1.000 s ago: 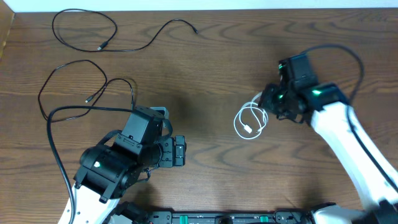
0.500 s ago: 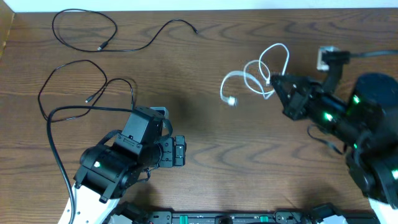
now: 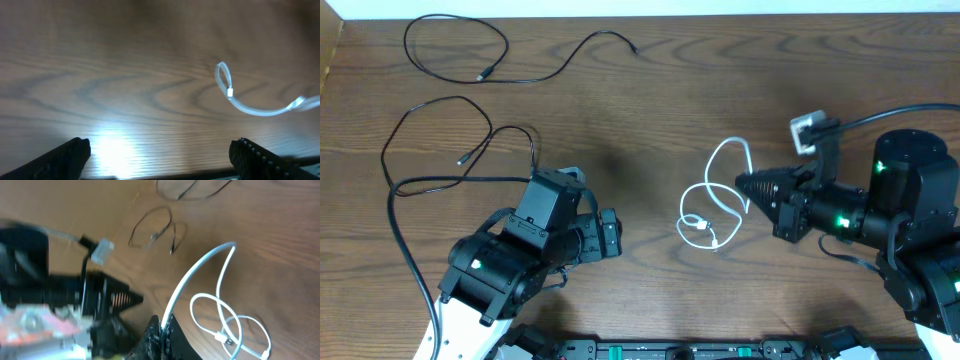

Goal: Untangle cables
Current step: 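Bring the left gripper toward the white cable held by the right gripper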

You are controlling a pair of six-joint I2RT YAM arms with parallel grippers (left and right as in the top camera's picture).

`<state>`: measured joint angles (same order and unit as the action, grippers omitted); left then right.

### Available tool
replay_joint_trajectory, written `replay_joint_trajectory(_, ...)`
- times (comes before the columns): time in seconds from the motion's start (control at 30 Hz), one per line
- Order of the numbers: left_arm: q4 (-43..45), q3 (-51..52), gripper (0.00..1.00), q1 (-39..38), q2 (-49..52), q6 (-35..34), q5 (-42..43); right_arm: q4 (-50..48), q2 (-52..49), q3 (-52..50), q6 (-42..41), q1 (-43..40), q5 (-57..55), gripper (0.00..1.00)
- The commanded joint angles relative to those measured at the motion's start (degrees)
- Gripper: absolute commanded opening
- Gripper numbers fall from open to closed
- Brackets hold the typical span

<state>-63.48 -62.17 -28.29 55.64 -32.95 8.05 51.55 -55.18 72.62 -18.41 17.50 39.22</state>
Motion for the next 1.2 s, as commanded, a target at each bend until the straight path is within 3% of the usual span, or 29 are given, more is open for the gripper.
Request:
replay_joint_trajectory(0.0,1.7,0.0,0.94,-0.1,0.1,-11.6,4.9,0.9,0.0,0.7,10.0,0.6,6.1,0.01)
replay_joint_trajectory(0.3,18.1,0.0,0.94,0.0,-0.5,-18.7,17.0,5.9,0.0,0.7,18.5,0.6,10.9,0.01)
replay_joint_trajectory(0.5,24.6,0.0,0.94,0.0,-1.5,-41.7,17.4,7.2,-0.7,0.6,19.3,0.6,10.5,0.01)
replay_joint_trajectory(0.67,28.8,0.0,0.94,0.0,-1.4,-55.7,17.0,7.2,-2.0,0.4,19.3,0.6,10.9,0.01)
replay_joint_trajectory(0.77,33.0,0.0,0.94,0.0,-1.4,-60.5,17.0,7.2,-2.8,0.4,19.1,0.6,11.0,0.01)
replay_joint_trajectory(0.97,35.0,0.0,0.94,0.0,-0.7,-58.4,15.2,5.7,-3.6,0.4,16.3,0.6,11.2,0.01)
replay_joint_trajectory(1.03,34.7,0.0,0.93,0.0,0.1,-51.8,15.2,3.9,-3.6,0.4,12.7,0.6,11.9,0.01)
replay_joint_trajectory(1.17,34.4,0.0,0.94,0.0,2.3,-29.6,15.1,0.9,-3.6,0.4,5.9,0.6,14.5,0.01)
